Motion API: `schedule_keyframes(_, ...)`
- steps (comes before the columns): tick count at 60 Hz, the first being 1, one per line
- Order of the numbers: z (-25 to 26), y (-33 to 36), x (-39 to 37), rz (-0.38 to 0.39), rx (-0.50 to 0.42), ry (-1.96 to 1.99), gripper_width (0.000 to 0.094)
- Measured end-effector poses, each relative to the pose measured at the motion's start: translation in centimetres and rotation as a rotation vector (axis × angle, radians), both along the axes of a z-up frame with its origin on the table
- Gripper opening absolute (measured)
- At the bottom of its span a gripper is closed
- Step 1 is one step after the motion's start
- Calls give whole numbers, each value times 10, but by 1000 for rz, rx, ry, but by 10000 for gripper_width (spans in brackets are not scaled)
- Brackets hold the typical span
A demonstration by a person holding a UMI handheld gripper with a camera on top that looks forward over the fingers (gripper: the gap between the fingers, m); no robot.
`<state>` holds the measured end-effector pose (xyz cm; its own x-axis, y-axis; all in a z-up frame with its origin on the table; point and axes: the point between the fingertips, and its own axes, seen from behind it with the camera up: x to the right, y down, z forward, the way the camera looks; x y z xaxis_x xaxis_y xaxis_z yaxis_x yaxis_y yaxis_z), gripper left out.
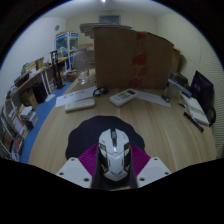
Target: Arrange mouse
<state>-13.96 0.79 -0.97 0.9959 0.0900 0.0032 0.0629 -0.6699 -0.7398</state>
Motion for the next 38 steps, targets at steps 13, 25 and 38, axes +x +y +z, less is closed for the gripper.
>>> schedule_keyframes(13, 2, -7, -16, 63, -51, 117, 850)
schedule_keyframes(25, 66, -58, 4, 157, -25, 144, 835)
schedule_keyframes(38, 135, -125, 48, 218, -21, 259, 838)
